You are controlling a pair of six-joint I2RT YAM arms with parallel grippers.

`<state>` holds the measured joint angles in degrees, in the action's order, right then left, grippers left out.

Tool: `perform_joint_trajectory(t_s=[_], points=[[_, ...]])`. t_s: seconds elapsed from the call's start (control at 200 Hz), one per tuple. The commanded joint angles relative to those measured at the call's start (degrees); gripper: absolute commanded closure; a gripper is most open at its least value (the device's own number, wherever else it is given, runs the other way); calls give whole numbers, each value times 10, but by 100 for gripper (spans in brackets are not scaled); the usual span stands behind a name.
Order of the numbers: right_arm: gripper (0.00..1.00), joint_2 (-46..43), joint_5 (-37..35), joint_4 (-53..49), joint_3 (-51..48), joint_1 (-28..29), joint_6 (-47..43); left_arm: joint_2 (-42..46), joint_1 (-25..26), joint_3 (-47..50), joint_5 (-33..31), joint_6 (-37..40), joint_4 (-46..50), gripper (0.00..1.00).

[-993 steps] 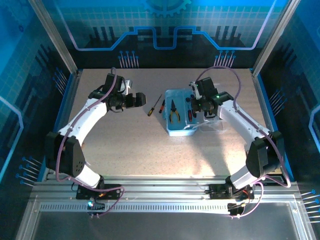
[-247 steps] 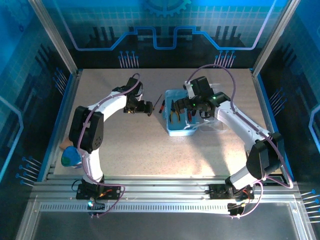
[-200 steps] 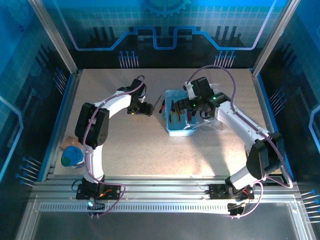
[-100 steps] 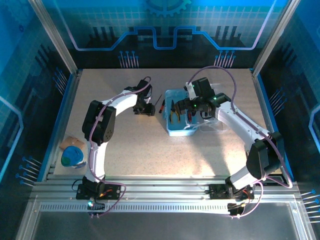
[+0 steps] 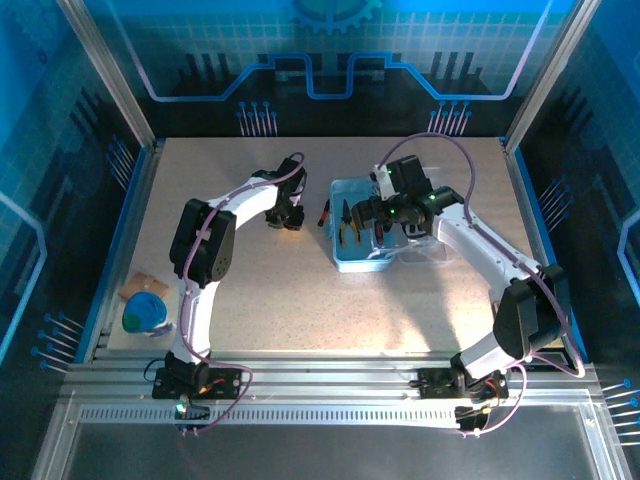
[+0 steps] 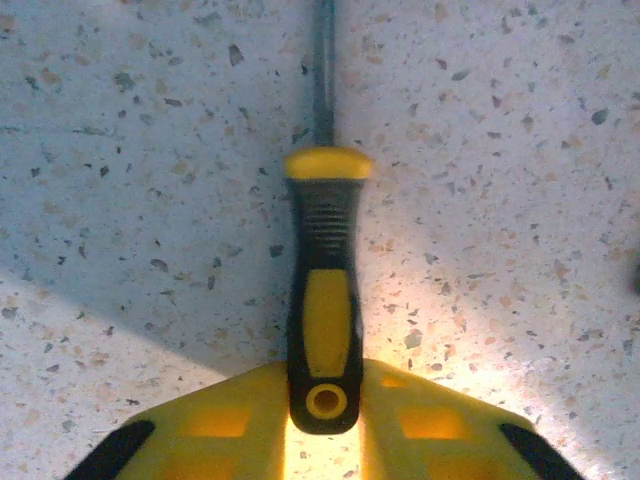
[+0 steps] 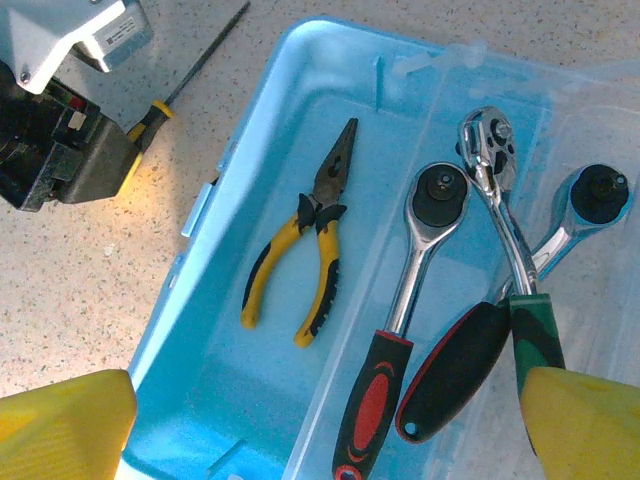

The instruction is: Pack the tool kit

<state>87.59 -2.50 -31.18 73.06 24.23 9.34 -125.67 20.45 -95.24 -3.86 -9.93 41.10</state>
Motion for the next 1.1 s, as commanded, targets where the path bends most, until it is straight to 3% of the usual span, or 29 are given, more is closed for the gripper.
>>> perform_joint_trajectory(t_s=[0.0,0.235,0.485,0.68,0.956,1.096], points=[[0,-18,10,6,-6,-8,-5,-27,17,-7,35,6,0,85],[0,-16,20,7,-2,-9,-4,-18,18,1,34,8,2,100],[0,-16,40,7,6,-10,-2,62,18,55,43,5,-25,100],[0,-21,87,32,2,-14,19,152,15,107,162,-1,-77,100],[0,-38,152,109,-21,-19,87,261,16,161,263,-59,-159,100],[10,-44,170,170,-42,-23,137,300,20,201,329,-106,-239,100]])
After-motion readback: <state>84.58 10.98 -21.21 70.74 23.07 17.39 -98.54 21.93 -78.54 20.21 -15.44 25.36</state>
